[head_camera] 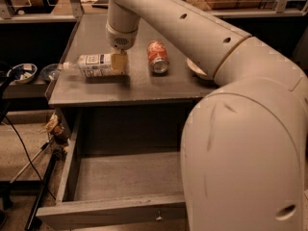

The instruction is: Place blue plastic bottle into top drawer

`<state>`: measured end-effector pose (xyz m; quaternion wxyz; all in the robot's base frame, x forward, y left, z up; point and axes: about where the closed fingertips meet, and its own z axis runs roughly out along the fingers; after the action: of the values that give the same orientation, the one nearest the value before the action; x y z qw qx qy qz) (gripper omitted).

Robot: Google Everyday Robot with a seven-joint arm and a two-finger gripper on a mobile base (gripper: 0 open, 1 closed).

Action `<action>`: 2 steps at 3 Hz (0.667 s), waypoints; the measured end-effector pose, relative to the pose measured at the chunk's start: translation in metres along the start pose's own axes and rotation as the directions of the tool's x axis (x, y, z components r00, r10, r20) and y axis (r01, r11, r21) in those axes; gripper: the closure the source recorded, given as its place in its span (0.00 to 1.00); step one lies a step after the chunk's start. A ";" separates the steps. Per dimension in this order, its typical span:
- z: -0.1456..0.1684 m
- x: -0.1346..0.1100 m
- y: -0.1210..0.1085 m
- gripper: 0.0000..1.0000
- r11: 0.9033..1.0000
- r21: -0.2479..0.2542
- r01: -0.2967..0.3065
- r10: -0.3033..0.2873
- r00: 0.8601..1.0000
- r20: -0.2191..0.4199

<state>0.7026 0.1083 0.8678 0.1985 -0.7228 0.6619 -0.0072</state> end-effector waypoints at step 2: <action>-0.044 0.002 0.006 1.00 1.000 0.031 -0.001 0.000 1.000 0.031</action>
Offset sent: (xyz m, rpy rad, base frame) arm -0.0388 -0.0295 0.0649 0.0529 -0.0446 -0.0018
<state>0.6854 0.0936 0.9061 0.2199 -0.7195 0.6587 -0.0063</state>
